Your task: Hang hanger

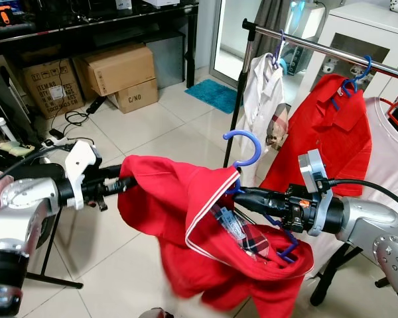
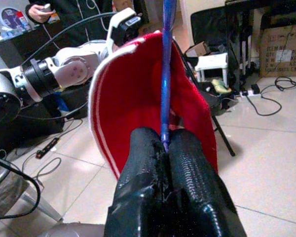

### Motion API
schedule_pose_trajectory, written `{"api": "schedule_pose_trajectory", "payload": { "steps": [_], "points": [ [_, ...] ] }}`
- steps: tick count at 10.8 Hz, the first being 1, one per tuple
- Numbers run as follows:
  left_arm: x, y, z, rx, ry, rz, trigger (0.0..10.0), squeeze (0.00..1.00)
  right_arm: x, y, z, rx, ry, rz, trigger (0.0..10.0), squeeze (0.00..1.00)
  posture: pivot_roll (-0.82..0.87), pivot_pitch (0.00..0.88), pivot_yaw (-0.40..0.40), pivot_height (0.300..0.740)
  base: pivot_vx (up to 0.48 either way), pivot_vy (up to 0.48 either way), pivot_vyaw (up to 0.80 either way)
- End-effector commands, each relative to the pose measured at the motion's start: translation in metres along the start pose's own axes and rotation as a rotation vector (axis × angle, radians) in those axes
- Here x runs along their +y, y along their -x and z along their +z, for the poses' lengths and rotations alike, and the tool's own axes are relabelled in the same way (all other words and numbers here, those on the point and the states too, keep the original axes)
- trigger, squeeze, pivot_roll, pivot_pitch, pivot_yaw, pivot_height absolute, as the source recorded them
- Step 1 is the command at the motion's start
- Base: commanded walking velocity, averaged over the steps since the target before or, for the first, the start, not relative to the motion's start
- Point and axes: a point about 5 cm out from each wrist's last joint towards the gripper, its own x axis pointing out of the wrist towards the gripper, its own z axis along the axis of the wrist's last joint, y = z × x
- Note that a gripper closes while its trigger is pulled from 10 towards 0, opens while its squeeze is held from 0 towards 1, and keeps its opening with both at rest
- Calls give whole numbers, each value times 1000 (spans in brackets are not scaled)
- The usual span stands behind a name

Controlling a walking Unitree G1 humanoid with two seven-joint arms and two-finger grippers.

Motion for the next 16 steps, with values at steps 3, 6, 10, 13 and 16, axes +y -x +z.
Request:
{"api": "schedule_pose_trajectory", "payload": {
  "steps": [3, 6, 10, 13, 16],
  "points": [
    [5, 1, 13, -90, 16, 17, 0, 0, 4, 0, 11, -32, 38, 21, 10000, 0, -84, 0, 0, 740, 0, 0, 0],
    [9, 19, 33, -248, 99, 45, 0, 0, 2, 5, 7, -41, 24, -8, 10000, 0, -86, 0, 6, 740, 0, 0, 0],
    [7, 57, 21, -19, 97, 19, 0, 0, -7, 13, -4, -6, -2, -72, 10000, 0, -77, 0, 4, 740, 0, 0, 0],
    [13, 60, 24, -38, 58, 81, 0, 0, -17, 16, -10, 22, -8, -152, 10000, 0, -80, 0, 7, 740, 0, 0, 0],
    [25, 67, 36, -125, 41, 163, 0, 0, -22, 16, -21, 67, -16, -204, 10000, 0, -82, 0, 10, 740, 0, 0, 0]
  ]
}}
